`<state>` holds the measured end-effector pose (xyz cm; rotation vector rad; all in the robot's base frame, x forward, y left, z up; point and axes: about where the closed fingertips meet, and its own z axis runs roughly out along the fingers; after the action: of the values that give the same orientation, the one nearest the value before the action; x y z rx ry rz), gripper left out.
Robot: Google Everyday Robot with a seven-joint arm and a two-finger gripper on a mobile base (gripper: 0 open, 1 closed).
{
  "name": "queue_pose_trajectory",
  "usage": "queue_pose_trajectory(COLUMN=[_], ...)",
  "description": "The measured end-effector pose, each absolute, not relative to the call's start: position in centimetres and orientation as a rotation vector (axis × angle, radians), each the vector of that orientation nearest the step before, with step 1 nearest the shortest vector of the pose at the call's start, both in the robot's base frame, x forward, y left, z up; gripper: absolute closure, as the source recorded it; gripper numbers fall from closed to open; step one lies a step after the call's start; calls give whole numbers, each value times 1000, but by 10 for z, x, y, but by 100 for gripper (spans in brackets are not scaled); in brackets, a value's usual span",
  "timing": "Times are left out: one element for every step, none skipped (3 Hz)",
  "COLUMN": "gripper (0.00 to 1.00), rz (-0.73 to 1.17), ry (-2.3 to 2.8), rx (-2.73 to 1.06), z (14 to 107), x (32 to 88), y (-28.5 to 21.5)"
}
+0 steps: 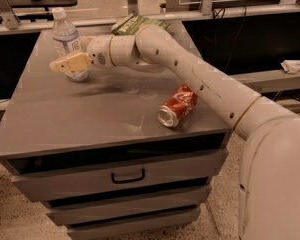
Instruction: Move blue plastic bottle near green jalapeno chip bag
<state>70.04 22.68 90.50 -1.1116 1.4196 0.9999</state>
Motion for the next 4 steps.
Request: queue_pose_trajectory(gripper=[41, 64, 88, 100], rz=[1001, 970, 856, 716], ry=[1420, 1432, 1459, 1488], rx=[-1094, -1065, -1028, -955], z=[903, 907, 924, 944], x=[699, 698, 697, 699], y=[230, 217, 166, 87])
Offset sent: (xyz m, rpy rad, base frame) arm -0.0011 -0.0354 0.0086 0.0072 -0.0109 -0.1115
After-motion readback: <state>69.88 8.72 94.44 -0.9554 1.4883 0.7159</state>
